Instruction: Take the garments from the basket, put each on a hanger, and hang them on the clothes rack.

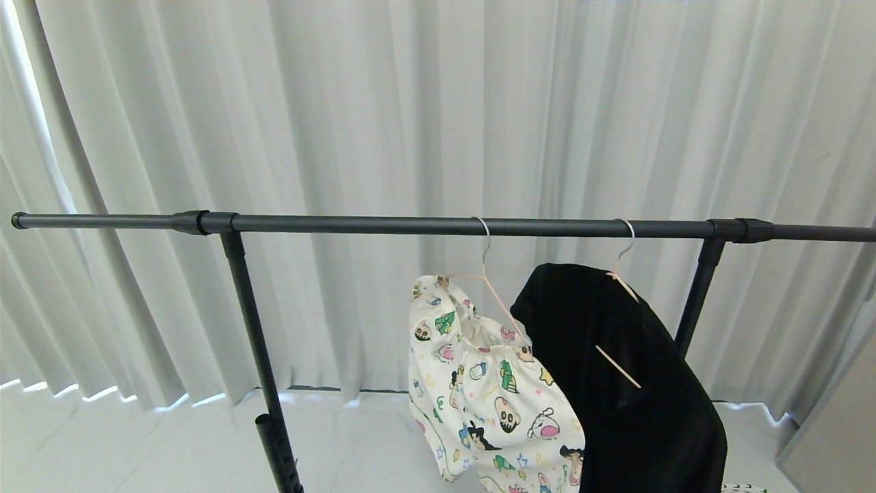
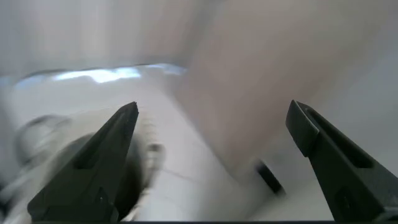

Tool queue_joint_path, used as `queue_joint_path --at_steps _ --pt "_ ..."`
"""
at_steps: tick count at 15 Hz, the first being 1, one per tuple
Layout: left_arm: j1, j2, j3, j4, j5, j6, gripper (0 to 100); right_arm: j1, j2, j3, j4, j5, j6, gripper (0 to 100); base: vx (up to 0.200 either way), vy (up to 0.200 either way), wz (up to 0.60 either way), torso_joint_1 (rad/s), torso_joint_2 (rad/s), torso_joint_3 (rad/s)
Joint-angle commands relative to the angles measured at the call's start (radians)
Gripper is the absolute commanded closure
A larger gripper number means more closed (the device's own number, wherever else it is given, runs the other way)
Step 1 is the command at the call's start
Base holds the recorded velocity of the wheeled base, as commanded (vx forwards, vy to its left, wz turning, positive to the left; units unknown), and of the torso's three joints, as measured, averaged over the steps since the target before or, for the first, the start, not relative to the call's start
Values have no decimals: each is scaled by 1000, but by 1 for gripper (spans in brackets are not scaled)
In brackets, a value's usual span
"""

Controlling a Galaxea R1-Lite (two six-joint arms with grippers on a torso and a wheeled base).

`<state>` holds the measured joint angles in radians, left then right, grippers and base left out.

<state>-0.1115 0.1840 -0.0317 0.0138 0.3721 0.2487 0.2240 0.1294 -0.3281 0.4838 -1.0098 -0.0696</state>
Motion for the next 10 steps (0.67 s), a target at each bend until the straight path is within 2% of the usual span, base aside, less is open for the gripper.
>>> queue_joint_path --at_steps 1,3,4,5,7,8,10 --pt "6 -89 1 2 19 -9 0 -11 -31 70 -13 -55 57 0 0 0 0 0 0 0" --pt "6 -89 1 2 19 -9 0 -11 -31 115 -27 -47 74 0 0 0 0 0 0 0" --pt "6 -89 1 2 19 -25 0 -9 -31 123 -57 0 77 0 0 0 0 0 0 0" --pt "6 -89 4 2 19 -65 0 -9 -31 141 -100 120 73 0 0 0 0 0 0 0" --pt "4 -89 10 2 19 -197 0 -9 -31 156 -172 295 20 0 0 0 0 0 0 0" --pt "6 -89 10 2 21 -324 0 -11 -30 192 -251 428 7 0 0 0 0 0 0 0" --pt "6 -89 10 2 27 -463 0 -11 -31 208 -294 698 -3 0 0 0 0 0 0 0"
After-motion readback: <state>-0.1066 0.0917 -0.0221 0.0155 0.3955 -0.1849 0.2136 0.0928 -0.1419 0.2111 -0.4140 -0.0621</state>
